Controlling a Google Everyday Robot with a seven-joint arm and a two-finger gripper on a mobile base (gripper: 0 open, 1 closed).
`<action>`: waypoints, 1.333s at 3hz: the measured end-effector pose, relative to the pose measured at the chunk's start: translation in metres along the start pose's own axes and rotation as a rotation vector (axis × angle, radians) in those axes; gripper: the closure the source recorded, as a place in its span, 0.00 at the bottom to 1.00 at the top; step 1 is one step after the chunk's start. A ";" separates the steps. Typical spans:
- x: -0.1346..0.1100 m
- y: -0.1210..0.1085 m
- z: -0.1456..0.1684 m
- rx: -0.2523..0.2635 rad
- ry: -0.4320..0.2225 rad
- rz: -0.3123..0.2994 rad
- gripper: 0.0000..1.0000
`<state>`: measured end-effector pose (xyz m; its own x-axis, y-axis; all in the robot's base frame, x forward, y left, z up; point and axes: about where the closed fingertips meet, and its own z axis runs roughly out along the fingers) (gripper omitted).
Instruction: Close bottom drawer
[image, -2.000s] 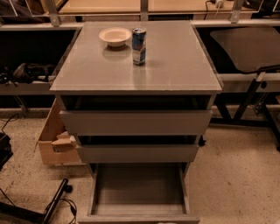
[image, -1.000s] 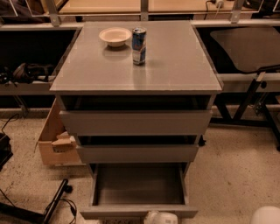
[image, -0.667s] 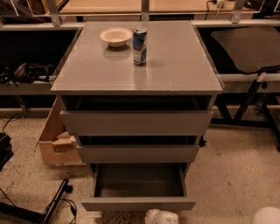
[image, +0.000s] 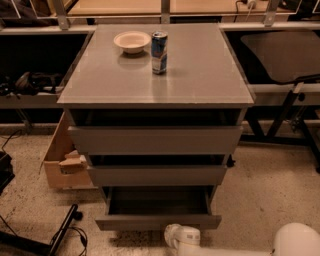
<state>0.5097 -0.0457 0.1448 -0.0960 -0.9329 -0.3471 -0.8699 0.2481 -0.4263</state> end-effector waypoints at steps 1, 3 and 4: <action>-0.013 -0.066 0.021 0.071 -0.007 -0.052 1.00; -0.018 -0.093 0.029 0.103 -0.004 -0.069 1.00; -0.018 -0.091 0.029 0.103 -0.004 -0.070 1.00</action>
Offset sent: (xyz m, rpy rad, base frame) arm 0.2260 0.0014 0.0558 -0.0903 -0.2705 0.0577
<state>0.6048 -0.0439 0.1661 -0.0351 -0.9478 -0.3169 -0.8203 0.2085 -0.5326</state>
